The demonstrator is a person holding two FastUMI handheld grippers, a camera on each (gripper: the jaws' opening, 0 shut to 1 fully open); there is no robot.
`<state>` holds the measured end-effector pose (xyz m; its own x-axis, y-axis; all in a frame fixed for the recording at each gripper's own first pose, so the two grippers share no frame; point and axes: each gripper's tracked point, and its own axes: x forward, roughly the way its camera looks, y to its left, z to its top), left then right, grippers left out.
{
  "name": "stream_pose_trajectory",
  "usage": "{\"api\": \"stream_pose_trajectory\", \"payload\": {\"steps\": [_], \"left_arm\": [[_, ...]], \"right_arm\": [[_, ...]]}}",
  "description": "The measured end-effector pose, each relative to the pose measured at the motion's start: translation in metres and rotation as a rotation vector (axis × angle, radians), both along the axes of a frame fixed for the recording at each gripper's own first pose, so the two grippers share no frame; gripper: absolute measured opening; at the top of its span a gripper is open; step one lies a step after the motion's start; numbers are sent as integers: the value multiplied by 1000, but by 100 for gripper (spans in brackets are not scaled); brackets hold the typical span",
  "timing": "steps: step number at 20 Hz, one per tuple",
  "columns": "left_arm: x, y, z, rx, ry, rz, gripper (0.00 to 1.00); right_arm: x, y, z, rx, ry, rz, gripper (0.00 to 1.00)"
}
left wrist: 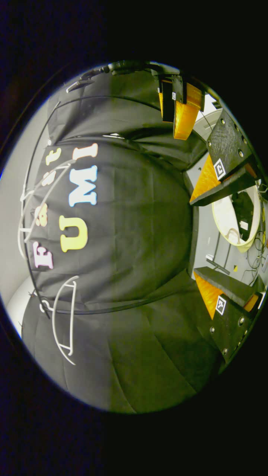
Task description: Grasp the clothes on the hanger with both hands and then place them into the laundry hamper below.
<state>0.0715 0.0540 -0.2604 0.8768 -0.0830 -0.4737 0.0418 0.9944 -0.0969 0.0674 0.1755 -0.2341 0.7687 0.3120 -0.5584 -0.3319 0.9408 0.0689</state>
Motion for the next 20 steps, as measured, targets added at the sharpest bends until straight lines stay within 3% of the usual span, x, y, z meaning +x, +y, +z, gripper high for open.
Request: {"api": "stream_pose_trajectory", "payload": {"steps": [2, 3, 4, 8, 16, 20], "left_arm": [[4, 8, 32, 10, -71, -1, 96], [4, 12, 45, 9, -100, -1, 96], [4, 16, 59, 4, -127, 4, 96], [3, 10, 116, -1, -225, -3, 96], [-38, -17, 252, -37, -361, 19, 96], [-64, -26, 286, -11, -422, 26, 96]], "right_arm": [[-2, -7, 31, 3, -62, -16, 93], [3, -16, 49, 9, -96, -23, 97], [4, -20, 67, 13, -131, -26, 93], [8, -43, 130, 8, -276, -27, 93], [-12, -119, 220, 4, -485, -78, 92], [-36, -157, 254, 62, -531, -132, 92]]}}
